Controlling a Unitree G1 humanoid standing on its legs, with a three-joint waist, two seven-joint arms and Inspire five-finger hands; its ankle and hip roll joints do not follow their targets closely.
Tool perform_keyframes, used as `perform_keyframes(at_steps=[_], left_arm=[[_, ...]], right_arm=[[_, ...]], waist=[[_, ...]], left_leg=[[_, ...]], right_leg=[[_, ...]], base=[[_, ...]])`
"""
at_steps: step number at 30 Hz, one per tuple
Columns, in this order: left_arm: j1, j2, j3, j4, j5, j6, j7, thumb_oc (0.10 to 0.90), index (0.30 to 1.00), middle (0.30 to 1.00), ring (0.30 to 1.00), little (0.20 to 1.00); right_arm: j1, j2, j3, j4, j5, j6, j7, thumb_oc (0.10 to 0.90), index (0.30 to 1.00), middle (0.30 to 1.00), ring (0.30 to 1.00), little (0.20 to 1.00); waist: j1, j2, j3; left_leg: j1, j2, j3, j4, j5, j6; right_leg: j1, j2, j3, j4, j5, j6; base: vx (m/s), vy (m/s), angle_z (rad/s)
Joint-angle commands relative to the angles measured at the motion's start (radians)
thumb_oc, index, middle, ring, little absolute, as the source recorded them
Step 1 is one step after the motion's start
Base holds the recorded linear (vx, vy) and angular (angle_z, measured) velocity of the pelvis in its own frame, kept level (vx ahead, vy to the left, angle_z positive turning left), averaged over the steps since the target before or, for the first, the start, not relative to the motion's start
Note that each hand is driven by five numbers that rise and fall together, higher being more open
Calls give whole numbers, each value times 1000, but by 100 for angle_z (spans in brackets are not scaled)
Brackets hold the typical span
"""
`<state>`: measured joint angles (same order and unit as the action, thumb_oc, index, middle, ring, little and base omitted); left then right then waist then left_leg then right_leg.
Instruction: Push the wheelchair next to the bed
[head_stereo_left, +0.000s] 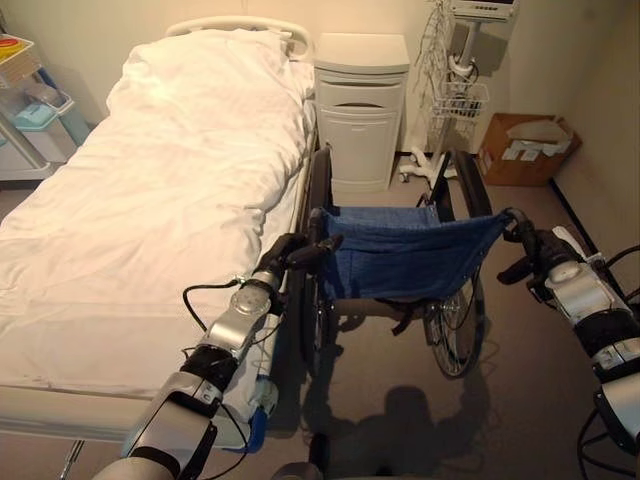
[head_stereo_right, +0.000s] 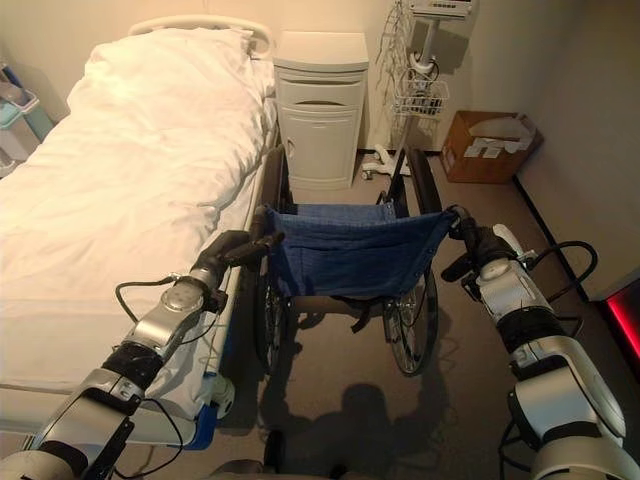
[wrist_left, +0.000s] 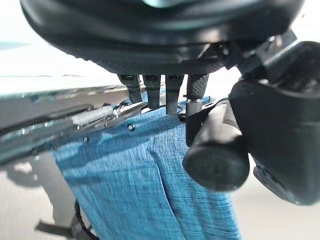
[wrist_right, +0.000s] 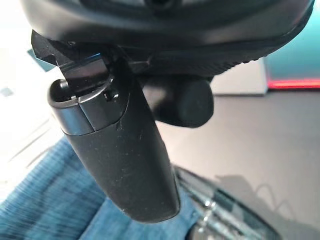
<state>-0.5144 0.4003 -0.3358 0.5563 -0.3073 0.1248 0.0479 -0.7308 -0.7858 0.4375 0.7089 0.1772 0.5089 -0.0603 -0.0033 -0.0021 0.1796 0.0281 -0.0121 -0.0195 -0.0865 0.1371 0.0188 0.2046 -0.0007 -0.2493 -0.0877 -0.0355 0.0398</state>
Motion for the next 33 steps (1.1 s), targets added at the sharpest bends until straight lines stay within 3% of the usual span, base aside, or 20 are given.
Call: perform_keyframes(at_steps=[1,12,18,28,33], left_arm=[[124,7,-57,75,-69,54,-32,800,900,900,900,900],[231,7,37,101,-313,-46,-150,800,900,900,900,900],[294,-22,116,130,-580,-111,-264,800,900,900,900,900],[330,-43,154,175,-699,-129,-366,800,900,900,900,900],[339,-60,187,182,-837,-122,-405,800,900,900,900,900]], right_arm=[[-151,45,12,-145,157,-62,-8,800,900,900,900,900],[-164,-35,-55,-180,331,-114,-8,800,900,900,900,900],[-142,-90,-133,-195,491,-150,-36,800,900,900,900,900],[-142,-167,-202,-157,585,-186,-57,800,900,900,900,900],[-130,-190,-234,-142,604,-191,-50,800,900,900,900,900]], waist=[[83,-48,-15],[80,-55,-32],[74,-64,-45],[63,-81,-63],[58,-86,-76]], left_leg=[[78,-19,49,71,-151,-18],[90,-15,60,63,-155,-21],[92,-14,70,59,-158,-22],[96,-12,79,54,-163,-22],[98,-12,83,49,-166,-22]], right_leg=[[-92,-70,47,122,38,73],[-83,-62,45,117,30,64],[-82,-57,47,110,25,58],[-83,-51,58,105,23,55],[-84,-47,63,99,23,53]], base=[[0,0,0],[-2,3,-4],[-3,0,-1],[0,0,0],[0,0,0]])
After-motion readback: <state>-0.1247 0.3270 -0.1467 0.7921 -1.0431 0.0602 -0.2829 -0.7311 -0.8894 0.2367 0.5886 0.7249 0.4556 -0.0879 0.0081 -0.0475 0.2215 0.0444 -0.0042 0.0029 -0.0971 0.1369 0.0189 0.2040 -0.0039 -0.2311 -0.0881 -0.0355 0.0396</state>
